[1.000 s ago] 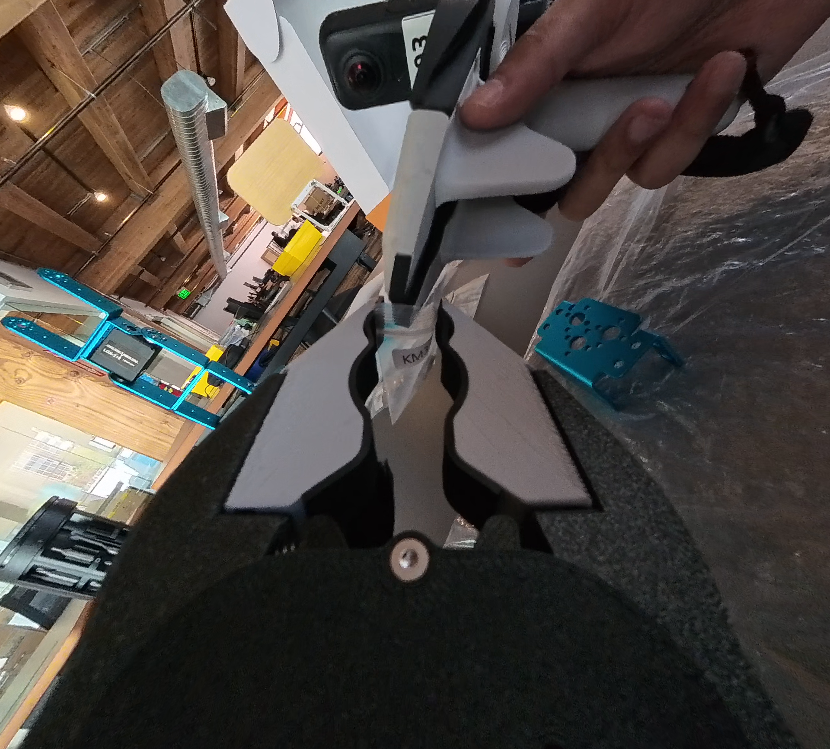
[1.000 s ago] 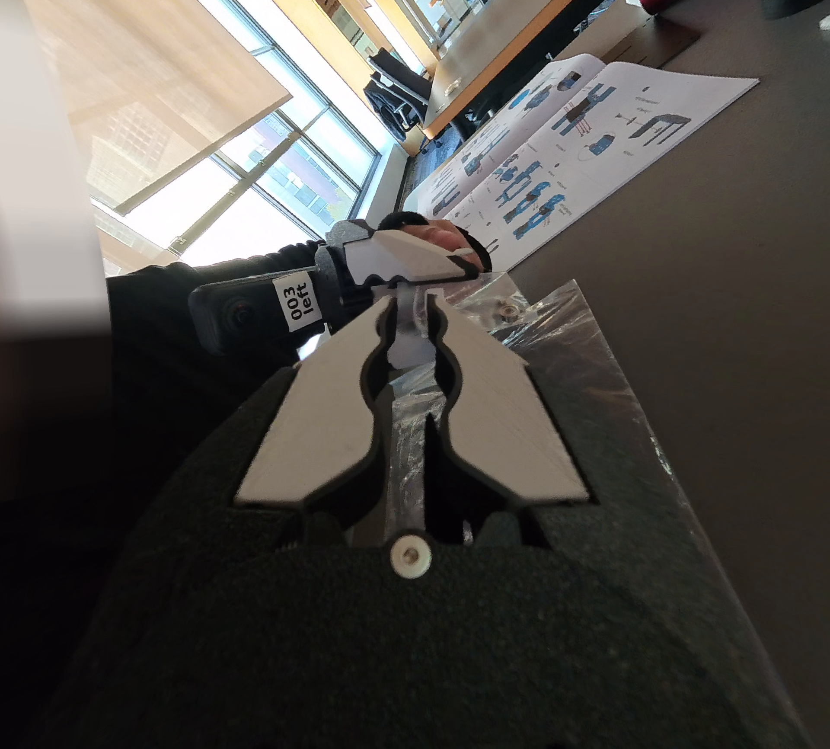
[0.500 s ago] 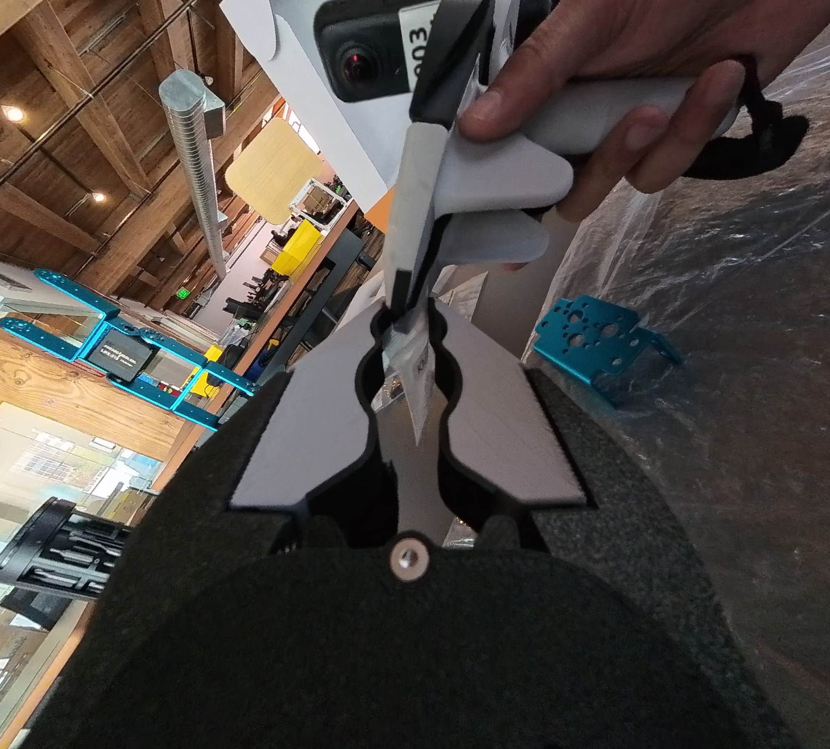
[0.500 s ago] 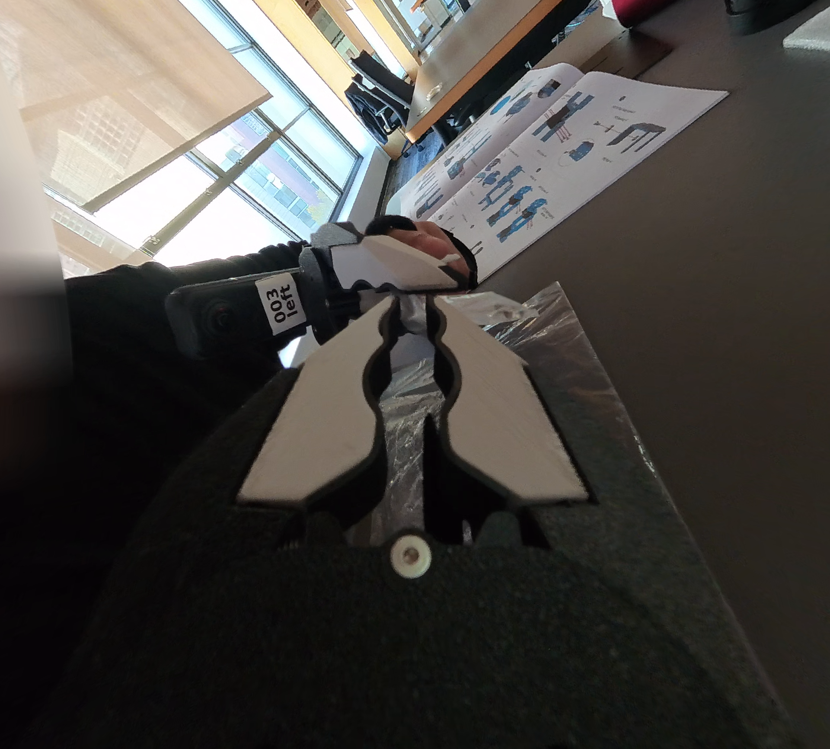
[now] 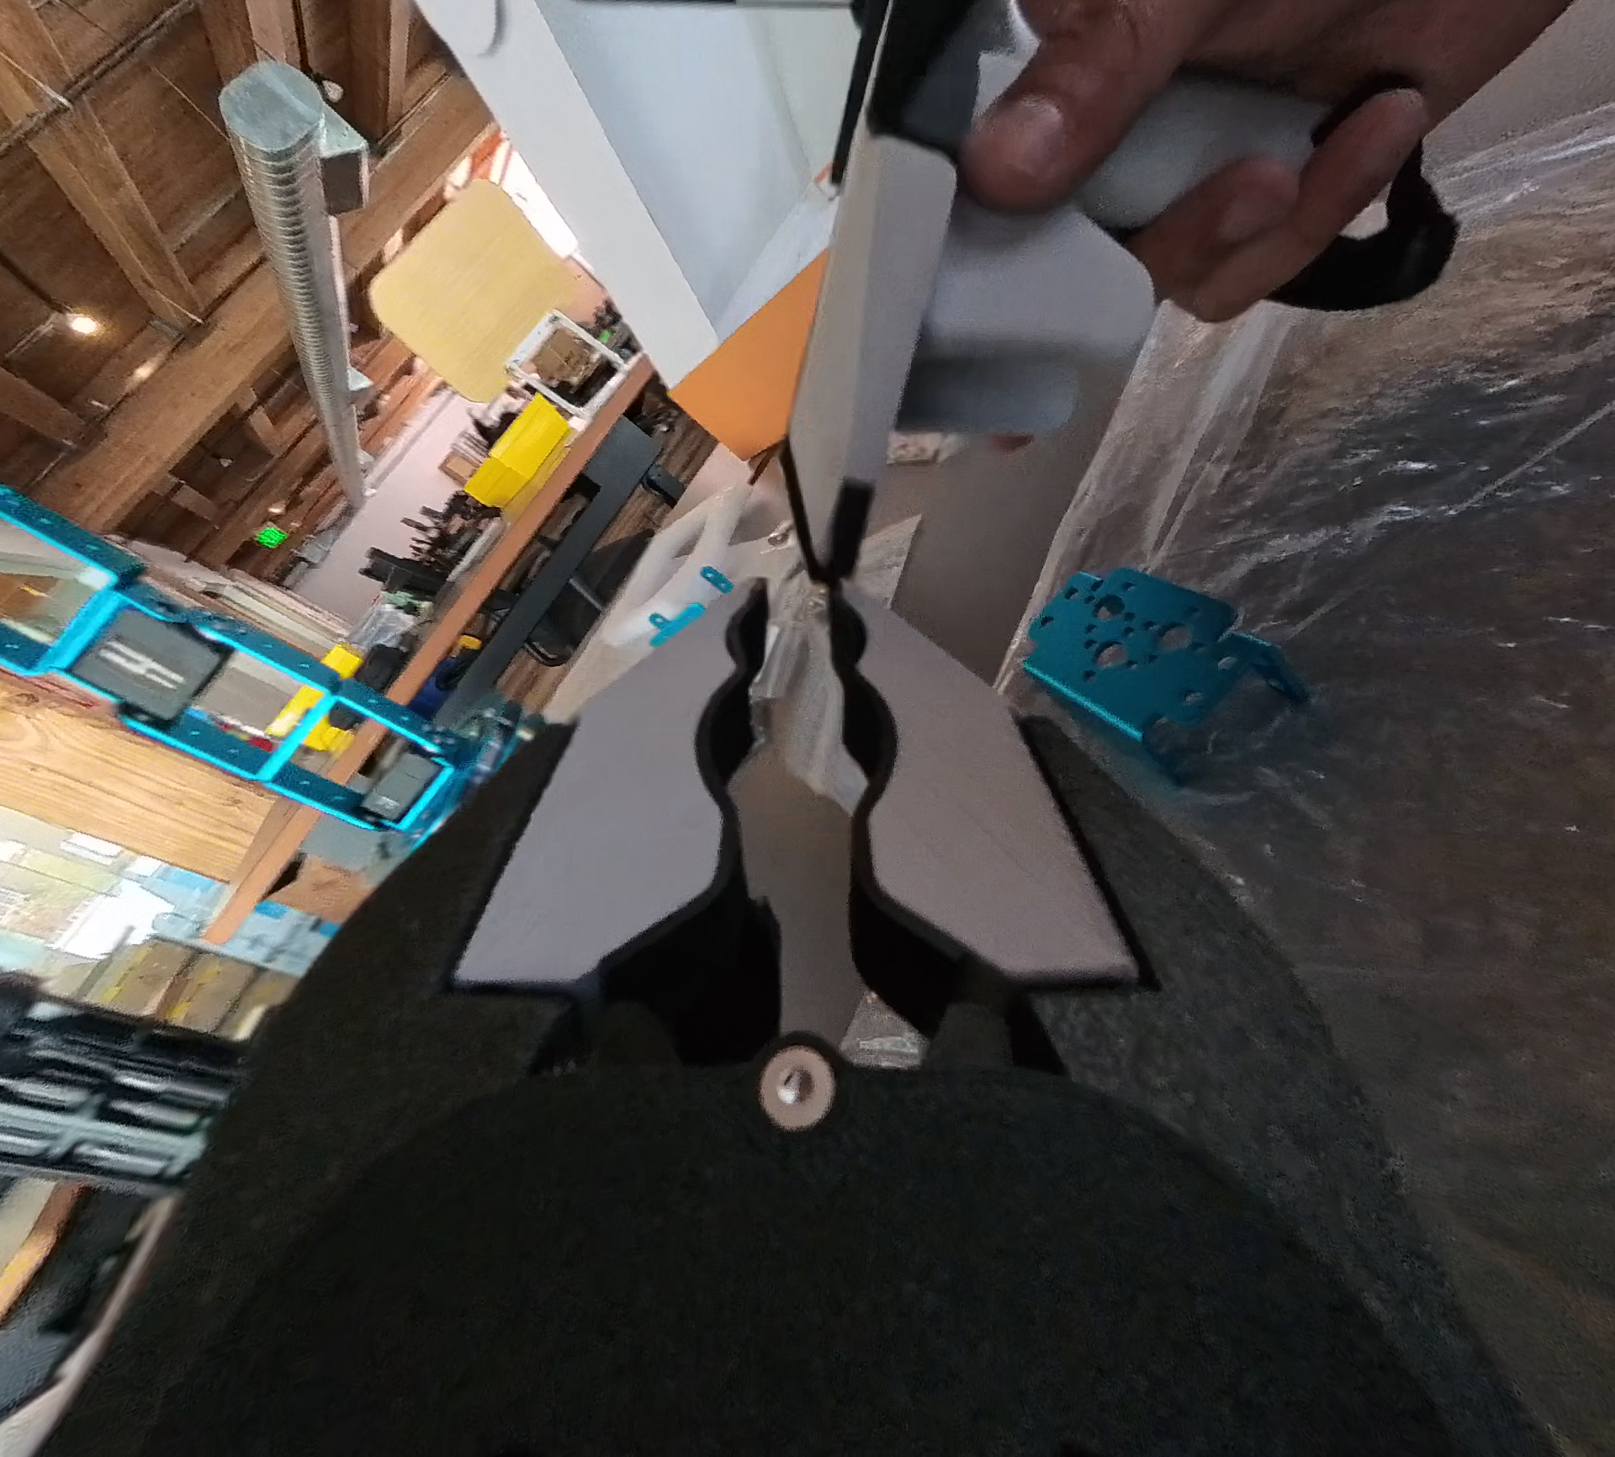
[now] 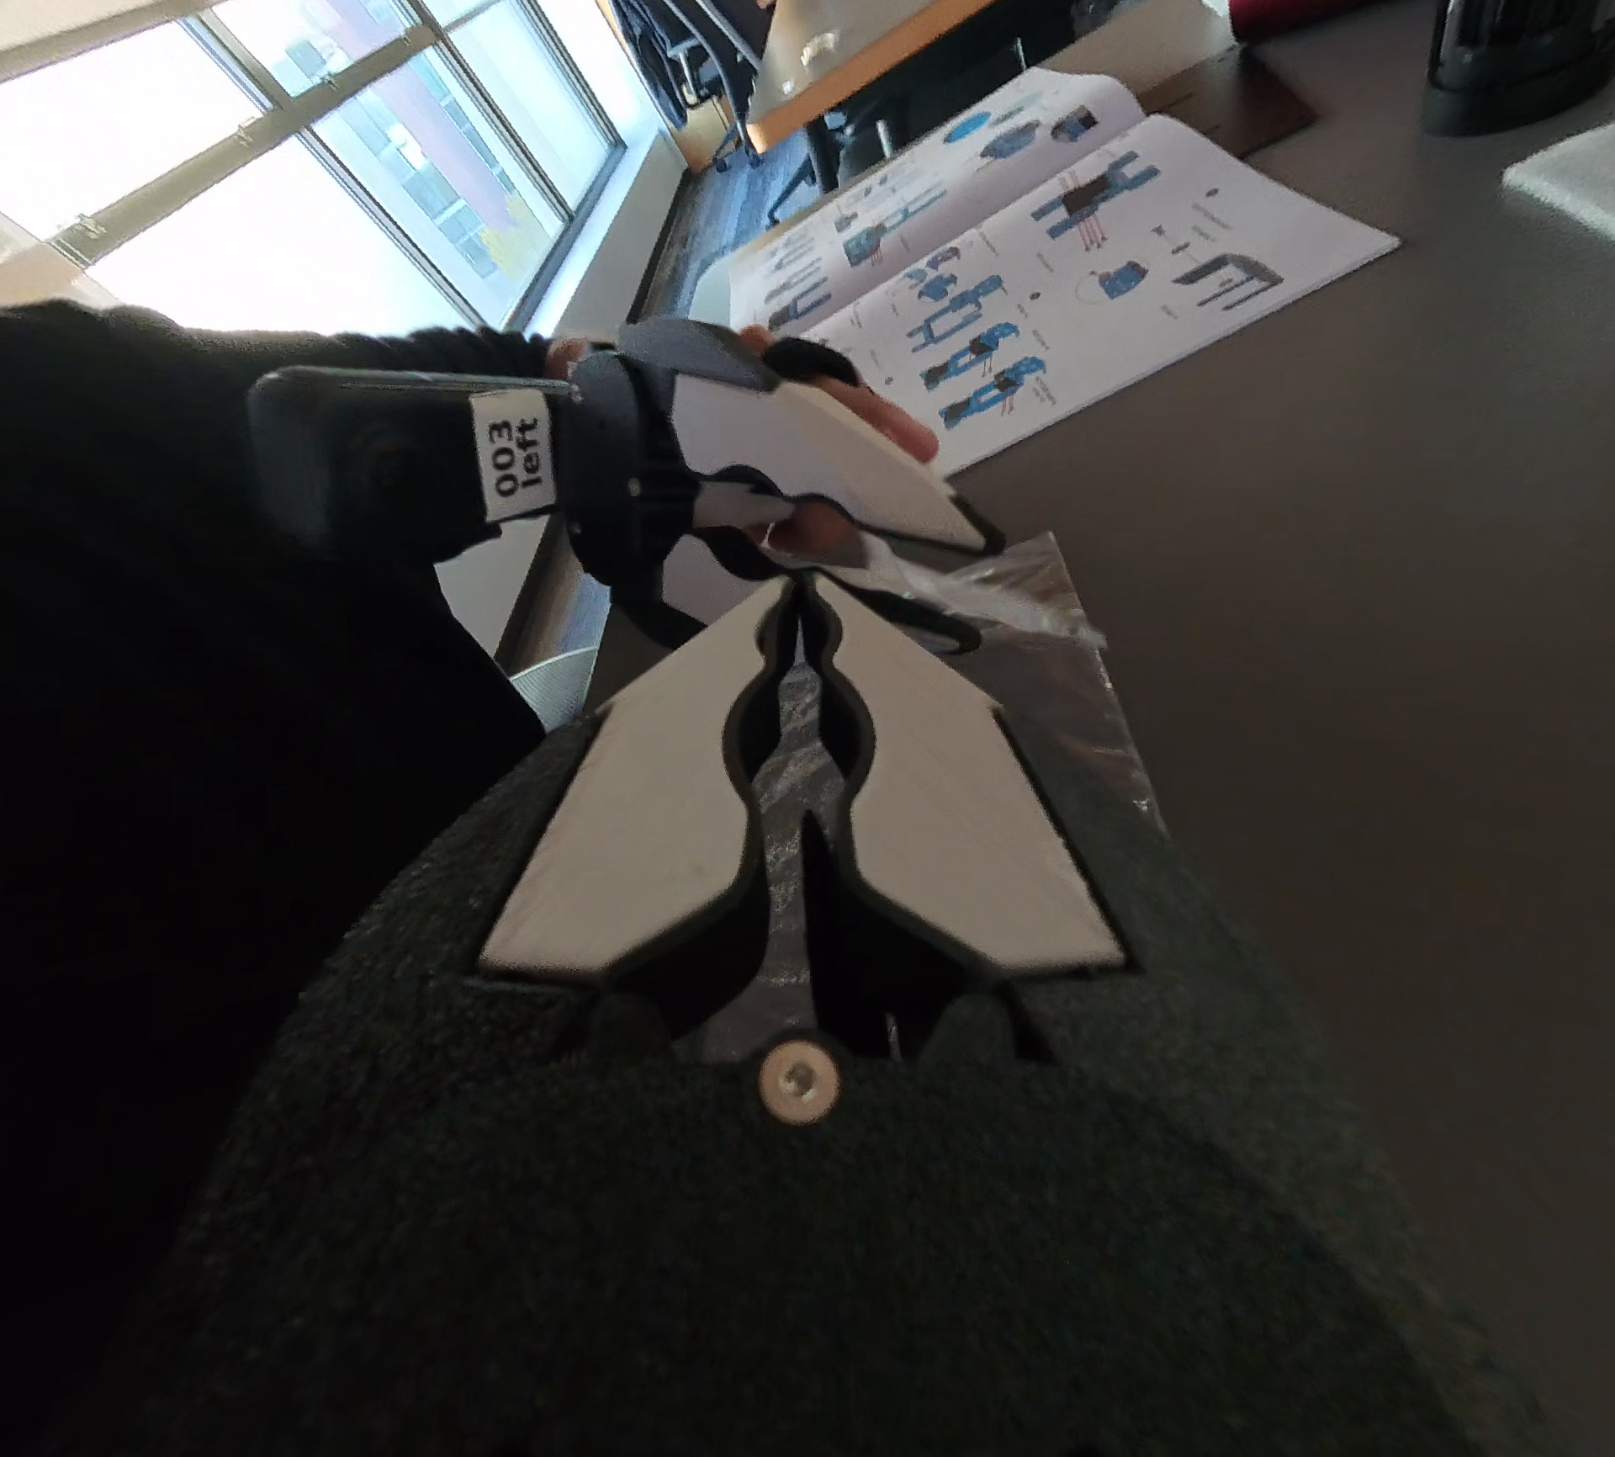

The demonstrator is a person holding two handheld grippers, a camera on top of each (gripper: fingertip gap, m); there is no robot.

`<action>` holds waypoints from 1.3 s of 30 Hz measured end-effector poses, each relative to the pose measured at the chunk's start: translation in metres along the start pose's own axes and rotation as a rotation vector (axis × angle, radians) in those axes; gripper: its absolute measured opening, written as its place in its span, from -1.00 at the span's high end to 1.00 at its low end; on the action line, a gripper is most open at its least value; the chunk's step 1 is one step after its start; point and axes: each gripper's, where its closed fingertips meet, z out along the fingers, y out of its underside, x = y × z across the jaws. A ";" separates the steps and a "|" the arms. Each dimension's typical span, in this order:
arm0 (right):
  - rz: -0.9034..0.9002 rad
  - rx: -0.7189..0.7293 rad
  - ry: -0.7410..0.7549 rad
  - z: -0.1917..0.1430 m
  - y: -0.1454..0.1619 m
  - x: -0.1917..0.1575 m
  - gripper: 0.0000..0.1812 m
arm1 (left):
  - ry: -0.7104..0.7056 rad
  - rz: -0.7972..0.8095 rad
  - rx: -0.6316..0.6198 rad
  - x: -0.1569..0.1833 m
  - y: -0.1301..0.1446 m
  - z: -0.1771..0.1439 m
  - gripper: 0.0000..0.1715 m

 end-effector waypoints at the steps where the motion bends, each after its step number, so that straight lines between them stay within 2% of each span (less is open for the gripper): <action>1: -0.008 0.022 0.008 -0.005 -0.005 0.001 1.00 | 0.030 -0.023 0.002 0.002 0.000 0.000 0.98; 6: -0.117 0.061 0.104 -0.029 -0.018 0.014 1.00 | 0.121 -0.134 0.003 0.008 0.001 0.000 1.00; 7: -0.167 0.029 0.130 -0.028 -0.013 0.018 1.00 | 0.123 -0.140 0.013 0.007 0.000 -0.001 1.00; 9: -0.228 -0.087 0.214 -0.026 0.005 0.034 0.78 | 0.130 -0.145 0.019 0.004 0.000 -0.001 1.00; 12: -0.253 -0.189 0.251 -0.023 0.027 0.050 0.74 | 0.219 -0.151 -0.001 0.003 0.007 -0.003 1.00; 13: -0.250 -0.198 0.279 -0.025 0.030 0.058 0.74 | 0.322 -0.195 -0.017 0.013 0.009 -0.006 0.95; 14: -0.243 -0.209 0.299 -0.027 0.032 0.064 0.74 | 0.446 -0.244 -0.066 0.028 0.015 -0.009 0.79; 15: -0.230 -0.220 0.314 -0.029 0.034 0.069 0.74 | 0.501 -0.269 -0.122 0.036 0.023 -0.009 0.65; 16: -0.212 -0.234 0.328 -0.033 0.037 0.075 0.74 | 0.516 -0.250 -0.160 0.042 0.032 -0.008 0.62; 19: -0.192 -0.315 0.312 -0.043 0.051 0.080 0.75 | 0.500 -0.146 -0.224 0.051 0.049 -0.005 0.63; 22: -0.250 -0.388 0.386 -0.055 0.062 0.095 0.75 | 0.478 -0.070 -0.212 0.056 0.047 -0.002 0.65; 25: -0.235 -0.372 0.330 -0.047 0.065 0.091 0.75 | 0.471 -0.020 -0.240 0.062 0.048 0.006 0.78; 27: -0.270 -0.397 0.350 -0.044 0.069 0.095 0.75 | 0.471 0.023 -0.256 0.067 0.049 0.013 0.84; 29: -0.305 -0.422 0.369 -0.042 0.072 0.096 0.75 | 0.416 0.101 -0.282 0.063 0.053 0.022 1.00; 31: -0.350 -0.414 0.401 -0.042 0.067 0.095 0.75 | 0.338 0.147 -0.288 0.051 0.053 0.028 1.00; 34: -0.446 -0.321 0.425 -0.043 0.044 0.084 0.74 | 0.284 -0.002 -0.179 0.030 0.031 0.023 1.00; 39: -0.533 -0.146 0.327 -0.036 0.012 0.043 0.72 | 0.404 -0.392 0.162 0.006 -0.019 -0.017 1.00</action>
